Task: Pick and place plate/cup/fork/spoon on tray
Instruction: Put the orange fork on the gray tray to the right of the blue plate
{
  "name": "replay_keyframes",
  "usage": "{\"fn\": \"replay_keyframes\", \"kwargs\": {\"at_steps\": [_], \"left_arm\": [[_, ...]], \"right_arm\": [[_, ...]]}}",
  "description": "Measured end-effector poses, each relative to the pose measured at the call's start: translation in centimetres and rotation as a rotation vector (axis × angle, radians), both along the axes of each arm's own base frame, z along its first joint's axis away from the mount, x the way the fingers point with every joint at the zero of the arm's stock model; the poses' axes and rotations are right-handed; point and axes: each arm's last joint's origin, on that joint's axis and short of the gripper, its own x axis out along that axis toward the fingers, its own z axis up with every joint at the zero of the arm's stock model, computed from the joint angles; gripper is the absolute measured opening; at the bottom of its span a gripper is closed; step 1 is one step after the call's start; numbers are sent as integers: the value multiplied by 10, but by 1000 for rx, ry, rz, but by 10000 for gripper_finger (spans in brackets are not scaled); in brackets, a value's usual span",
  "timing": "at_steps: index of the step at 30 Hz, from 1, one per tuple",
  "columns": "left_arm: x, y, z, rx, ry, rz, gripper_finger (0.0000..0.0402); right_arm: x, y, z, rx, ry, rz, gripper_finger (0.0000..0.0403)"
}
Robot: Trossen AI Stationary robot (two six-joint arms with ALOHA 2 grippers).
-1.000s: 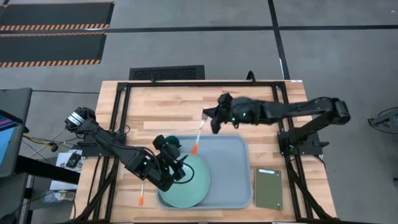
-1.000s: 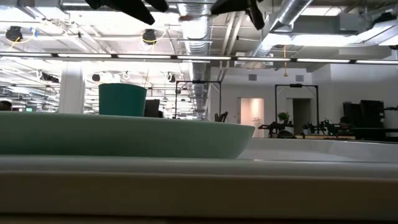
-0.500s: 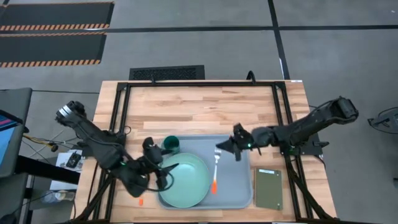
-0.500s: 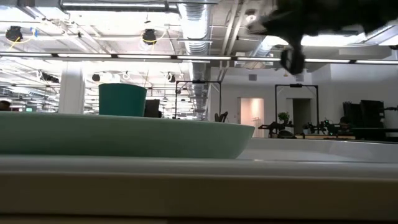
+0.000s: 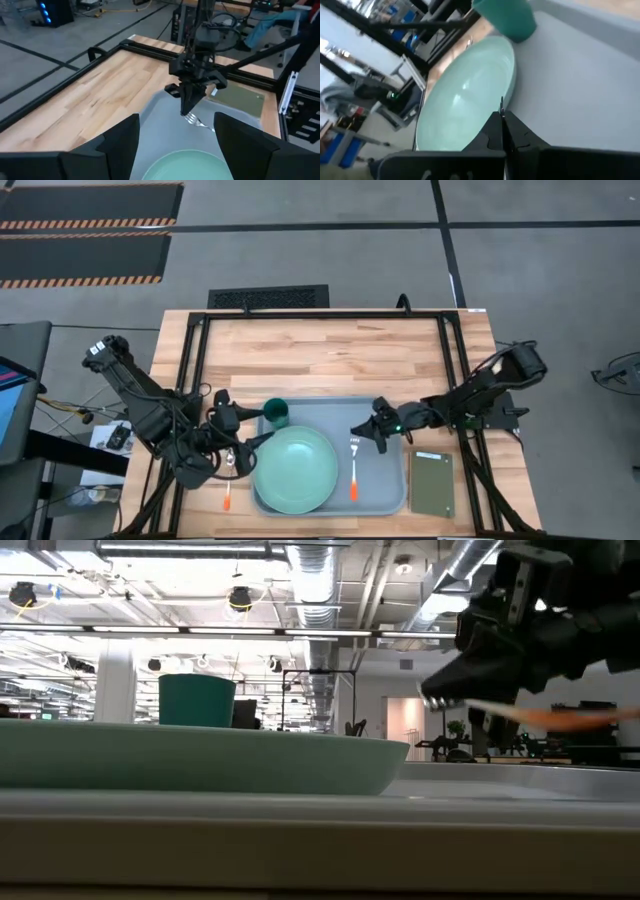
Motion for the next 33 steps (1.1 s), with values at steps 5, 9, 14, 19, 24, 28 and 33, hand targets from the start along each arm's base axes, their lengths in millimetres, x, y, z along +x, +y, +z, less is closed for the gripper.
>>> {"fn": "replay_keyframes", "kwargs": {"at_steps": [5,9,14,19,24,28,33], "left_arm": [[1,0,-2,3,6,3,242],[1,0,-1,4,6,4,242],[1,0,-2,4,6,4,242],[0,0,-2,14,17,4,242],[0,0,-2,12,16,5,242],[0,0,-2,4,13,8,242],[0,0,-2,5,13,8,242]], "right_arm": [[6,1,-17,-26,-6,18,1],[9,1,-28,-24,-28,15,1],[10,2,-42,-17,-12,10,1],[11,2,-44,-14,-20,1,1],[11,2,-44,-20,-13,-10,13],[10,2,-46,-27,9,-8,17],[10,2,-46,-35,13,-10,34]]}}
